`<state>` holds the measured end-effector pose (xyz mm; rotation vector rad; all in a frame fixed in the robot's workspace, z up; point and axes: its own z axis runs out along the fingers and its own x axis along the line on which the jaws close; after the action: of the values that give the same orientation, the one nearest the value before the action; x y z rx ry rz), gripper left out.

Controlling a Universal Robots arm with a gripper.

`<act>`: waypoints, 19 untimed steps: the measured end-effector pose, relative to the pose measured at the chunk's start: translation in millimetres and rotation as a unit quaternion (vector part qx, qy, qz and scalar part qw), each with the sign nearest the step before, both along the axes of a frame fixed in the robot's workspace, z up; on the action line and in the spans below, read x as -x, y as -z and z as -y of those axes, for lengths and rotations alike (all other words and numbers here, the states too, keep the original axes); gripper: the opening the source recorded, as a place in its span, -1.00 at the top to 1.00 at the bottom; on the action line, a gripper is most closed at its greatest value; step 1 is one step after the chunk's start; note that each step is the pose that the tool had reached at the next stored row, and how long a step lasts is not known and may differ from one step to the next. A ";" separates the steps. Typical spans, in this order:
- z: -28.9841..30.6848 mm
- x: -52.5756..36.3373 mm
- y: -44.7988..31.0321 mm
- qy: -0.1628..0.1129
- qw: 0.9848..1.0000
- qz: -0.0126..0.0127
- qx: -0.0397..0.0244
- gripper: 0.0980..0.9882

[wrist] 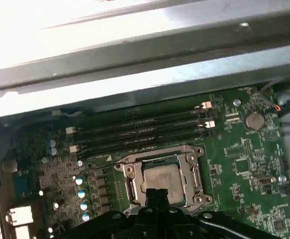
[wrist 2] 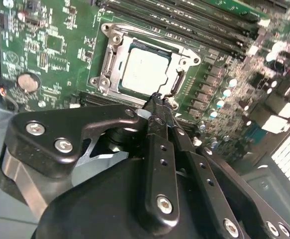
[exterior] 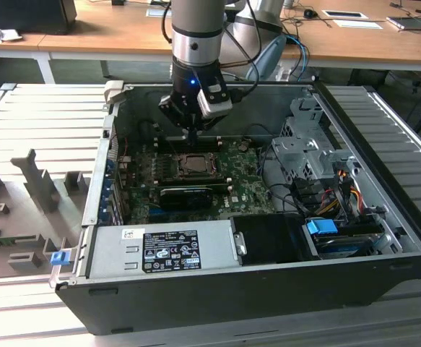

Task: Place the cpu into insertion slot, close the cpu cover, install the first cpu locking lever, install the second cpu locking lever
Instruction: 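Install the first cpu locking lever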

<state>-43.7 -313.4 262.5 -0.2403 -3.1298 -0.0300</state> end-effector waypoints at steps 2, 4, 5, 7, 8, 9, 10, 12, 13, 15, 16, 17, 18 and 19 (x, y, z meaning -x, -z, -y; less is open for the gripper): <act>0.0 0.0 0.0 -0.021 1.000 0.000 0.000 0.98; 0.0 0.0 0.0 -0.050 0.999 0.000 0.000 0.98; 0.0 0.0 0.0 -0.058 0.998 0.000 0.000 0.98; 0.0 0.0 0.0 -0.075 0.997 0.000 0.000 0.98; 0.0 0.0 0.0 -0.092 0.996 0.000 0.000 0.98; 0.0 0.0 0.0 -0.104 0.995 0.000 0.000 0.98; 0.0 0.9 0.1 -0.106 0.994 0.000 0.000 0.98; 0.0 6.9 0.0 -0.107 0.994 0.000 0.000 0.98; 0.0 10.0 0.1 -0.107 0.994 0.000 0.000 0.98; 0.0 15.9 0.1 -0.107 0.994 0.000 0.000 0.98; 0.0 17.8 0.2 -0.107 0.994 0.000 0.000 0.98; -0.1 20.4 0.2 -0.107 0.994 0.000 0.000 0.98; -0.1 23.5 0.2 -0.107 0.994 0.000 0.000 0.98; -0.2 26.2 0.2 -0.106 0.994 0.000 0.000 0.98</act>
<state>-69.9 -313.2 262.3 0.0943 -3.1364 -0.0294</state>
